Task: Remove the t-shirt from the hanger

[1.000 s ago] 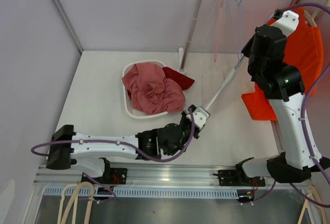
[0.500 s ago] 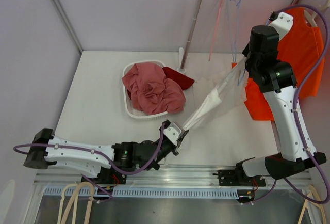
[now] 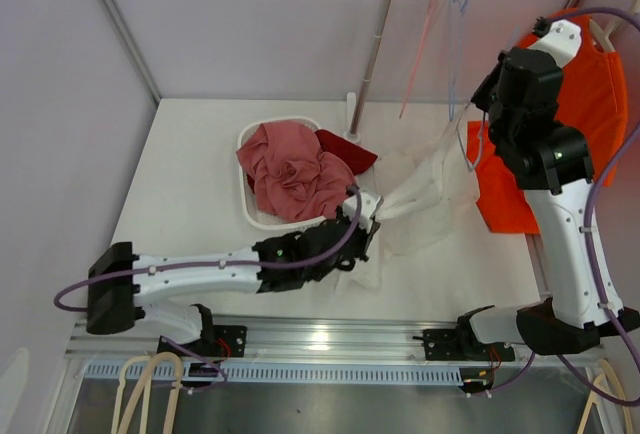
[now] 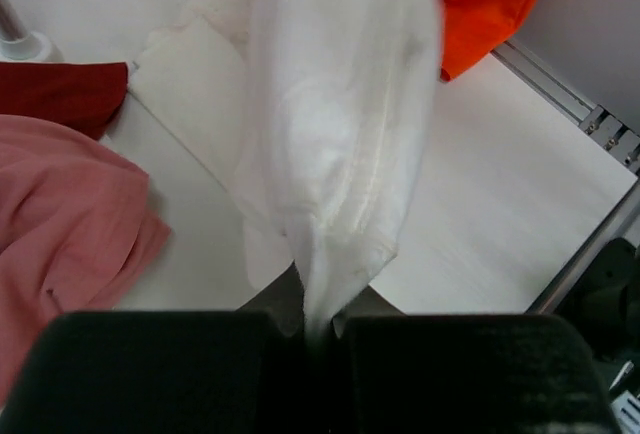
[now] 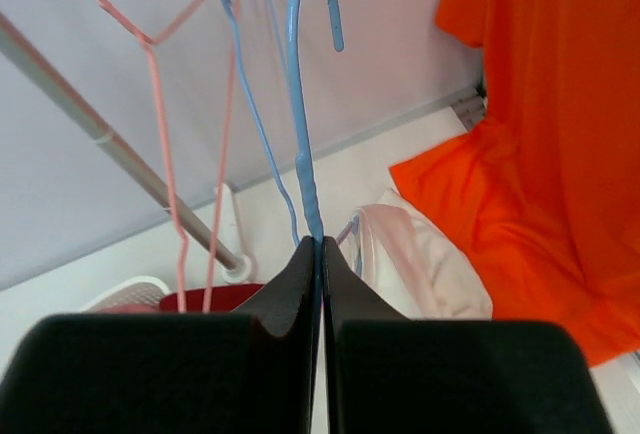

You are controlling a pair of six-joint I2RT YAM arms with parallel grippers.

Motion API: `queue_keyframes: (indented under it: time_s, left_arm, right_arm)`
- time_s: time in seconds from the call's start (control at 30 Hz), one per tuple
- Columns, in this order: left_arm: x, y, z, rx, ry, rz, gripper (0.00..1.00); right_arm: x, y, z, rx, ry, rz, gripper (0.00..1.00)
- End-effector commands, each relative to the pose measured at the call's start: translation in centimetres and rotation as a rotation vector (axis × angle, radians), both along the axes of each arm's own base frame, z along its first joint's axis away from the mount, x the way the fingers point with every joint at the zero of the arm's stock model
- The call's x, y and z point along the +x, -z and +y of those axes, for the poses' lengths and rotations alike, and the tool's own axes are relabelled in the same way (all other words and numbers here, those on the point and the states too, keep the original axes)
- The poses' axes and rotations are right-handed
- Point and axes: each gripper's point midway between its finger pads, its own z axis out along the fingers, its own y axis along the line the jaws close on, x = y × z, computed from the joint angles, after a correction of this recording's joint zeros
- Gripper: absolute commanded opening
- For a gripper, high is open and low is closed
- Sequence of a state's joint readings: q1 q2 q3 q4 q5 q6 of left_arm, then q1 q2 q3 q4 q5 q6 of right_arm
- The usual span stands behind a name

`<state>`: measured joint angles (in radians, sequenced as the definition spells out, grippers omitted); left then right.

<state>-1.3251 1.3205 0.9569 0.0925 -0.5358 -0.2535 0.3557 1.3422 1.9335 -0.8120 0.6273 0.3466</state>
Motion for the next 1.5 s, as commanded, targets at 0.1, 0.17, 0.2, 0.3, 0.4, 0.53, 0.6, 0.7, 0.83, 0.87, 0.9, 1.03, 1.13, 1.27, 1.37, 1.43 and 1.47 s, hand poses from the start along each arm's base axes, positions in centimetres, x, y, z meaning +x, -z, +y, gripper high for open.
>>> queue_keyframes:
  time_s: [0.1, 0.17, 0.2, 0.3, 0.4, 0.53, 0.6, 0.7, 0.83, 0.87, 0.9, 1.03, 1.13, 1.27, 1.37, 1.43, 1.47]
  left_arm:
    - [2.2, 2.6, -5.0, 0.083, 0.118, 0.315, 0.01]
    - [2.0, 3.8, -6.8, 0.104, 0.163, 0.371, 0.01]
    - [1.9, 4.1, -7.1, 0.104, 0.174, 0.381, 0.01]
    - [0.9, 4.1, -7.3, 0.072, 0.221, 0.402, 0.01]
    - [0.9, -0.1, -6.9, 0.006, 0.243, 0.333, 0.01]
    - [3.0, -7.9, -5.4, -0.031, 0.187, 0.164, 0.01]
    - [4.8, -11.6, -4.2, -0.064, 0.154, 0.112, 0.01]
    - [7.6, -17.2, -2.4, -0.146, 0.119, 0.045, 0.01]
    - [13.9, -24.1, 1.8, -0.223, -0.04, -0.094, 0.01]
    - [15.5, -25.3, 2.5, -0.242, -0.076, -0.124, 0.01]
    - [17.8, -26.6, 4.3, -0.267, -0.133, -0.166, 0.01]
    - [23.0, -31.1, 9.6, -0.314, -0.286, -0.312, 0.01]
    - [26.4, -33.1, 13.8, -0.32, -0.396, -0.386, 0.01]
    - [29.0, -35.5, 19.0, -0.356, -0.489, -0.44, 0.01]
    - [29.9, -36.6, 22.2, -0.387, -0.53, -0.465, 0.01]
    - [29.8, -37.6, 24.0, -0.391, -0.563, -0.499, 0.01]
    - [29.4, -38.3, 24.5, -0.393, -0.572, -0.523, 0.01]
  right_arm:
    - [-5.0, -7.4, -1.2, 0.056, -0.041, -0.202, 0.0]
    - [-5.6, -8.0, -1.1, 0.062, -0.058, -0.226, 0.0]
    - [-5.7, -8.3, -1.2, 0.063, -0.056, -0.237, 0.0]
    - [-5.9, -8.7, -2.0, 0.037, -0.018, -0.26, 0.0]
    - [-5.4, -9.1, -2.4, 0.015, 0.006, -0.28, 0.0]
    - [-4.2, -9.8, -1.4, 0.01, -0.033, -0.345, 0.0]
    - [-3.6, -11.2, -1.3, -0.005, -0.032, -0.412, 0.0]
    - [-1.6, -12.1, -1.1, -0.057, -0.032, -0.454, 0.0]
    - [0.7, -13.4, -0.1, -0.128, -0.104, -0.502, 0.0]
    - [0.9, -13.6, -0.2, -0.136, -0.105, -0.511, 0.0]
    - [1.5, -13.5, -0.5, -0.152, -0.094, -0.507, 0.0]
    - [2.9, -13.3, -1.5, -0.178, -0.071, -0.511, 0.0]
    - [4.6, -12.6, -2.7, -0.198, -0.055, -0.498, 0.0]
    - [7.2, -12.4, -3.3, -0.225, -0.081, -0.511, 0.0]
    - [9.2, -12.0, -3.1, -0.237, -0.115, -0.518, 0.0]
    - [10.0, -12.0, -3.0, -0.242, -0.129, -0.521, 0.0]
    - [11.0, -11.4, -3.2, -0.246, -0.126, -0.508, 0.0]
